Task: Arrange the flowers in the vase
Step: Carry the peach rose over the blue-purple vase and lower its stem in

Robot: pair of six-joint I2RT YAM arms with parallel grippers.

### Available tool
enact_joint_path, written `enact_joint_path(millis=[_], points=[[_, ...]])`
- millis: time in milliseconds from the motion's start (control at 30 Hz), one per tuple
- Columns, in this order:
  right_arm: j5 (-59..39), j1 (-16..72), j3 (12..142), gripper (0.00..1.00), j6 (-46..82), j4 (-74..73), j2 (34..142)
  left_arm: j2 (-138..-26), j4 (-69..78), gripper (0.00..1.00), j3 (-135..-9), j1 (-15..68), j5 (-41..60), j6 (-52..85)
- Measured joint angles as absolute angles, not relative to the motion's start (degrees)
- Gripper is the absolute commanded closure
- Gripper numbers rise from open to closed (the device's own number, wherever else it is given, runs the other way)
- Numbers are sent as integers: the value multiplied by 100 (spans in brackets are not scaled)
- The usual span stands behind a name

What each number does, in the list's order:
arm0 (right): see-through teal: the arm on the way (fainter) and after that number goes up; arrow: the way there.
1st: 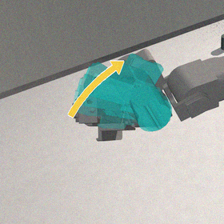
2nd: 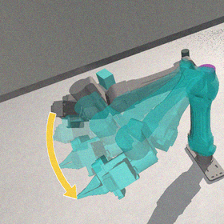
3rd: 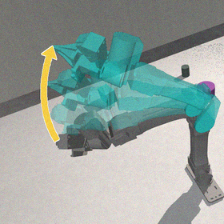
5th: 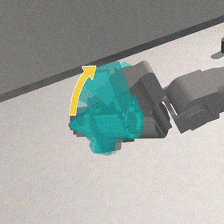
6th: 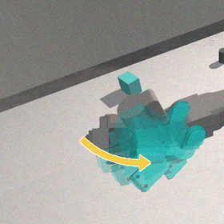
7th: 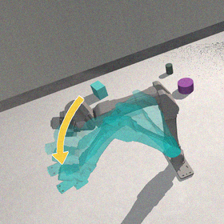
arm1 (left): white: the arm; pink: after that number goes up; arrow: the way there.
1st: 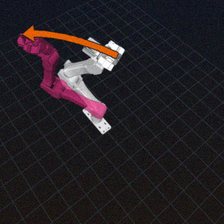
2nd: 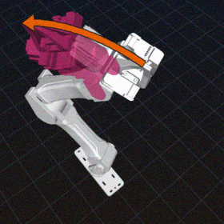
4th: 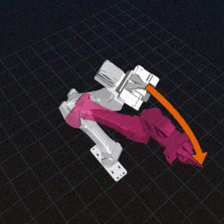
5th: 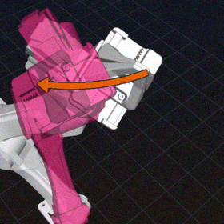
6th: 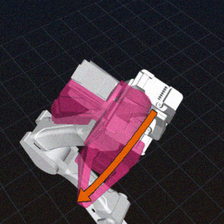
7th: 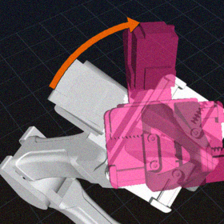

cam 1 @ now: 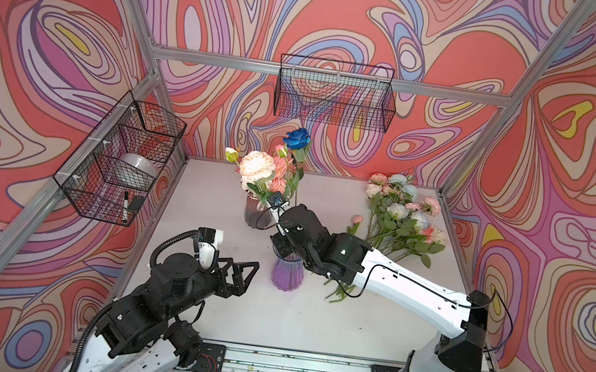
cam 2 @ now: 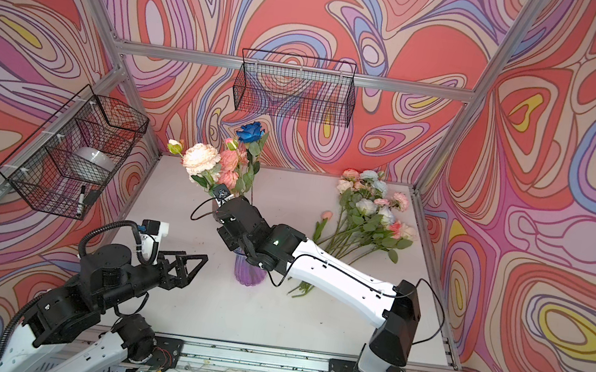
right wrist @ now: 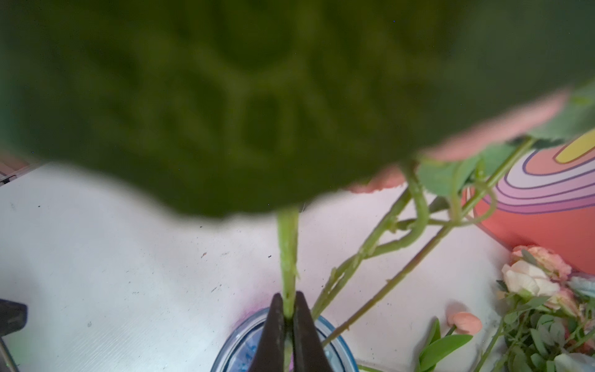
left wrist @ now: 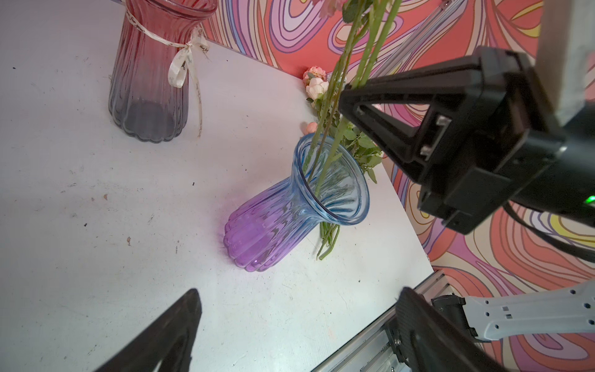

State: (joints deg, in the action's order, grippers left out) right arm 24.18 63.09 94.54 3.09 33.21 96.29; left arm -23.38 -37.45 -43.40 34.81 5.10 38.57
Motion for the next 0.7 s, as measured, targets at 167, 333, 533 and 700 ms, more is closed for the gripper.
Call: enact_joint_path(millis=[167,333,533,700], points=[[2316,6309,9424,56,419,3332,9598,-2338,-3745,4,-4340,3481,534,3857],[2235,6309,9240,50,504,3282,9421,-2338,-3745,4,-4342,3481,554,3854],[2154,6309,8643,46,683,3081,8680,-2346,-3745,3,-4416,3481,622,3852],[2176,6309,7883,46,1039,2683,7743,-2467,-3741,4,-4462,3481,740,3811]])
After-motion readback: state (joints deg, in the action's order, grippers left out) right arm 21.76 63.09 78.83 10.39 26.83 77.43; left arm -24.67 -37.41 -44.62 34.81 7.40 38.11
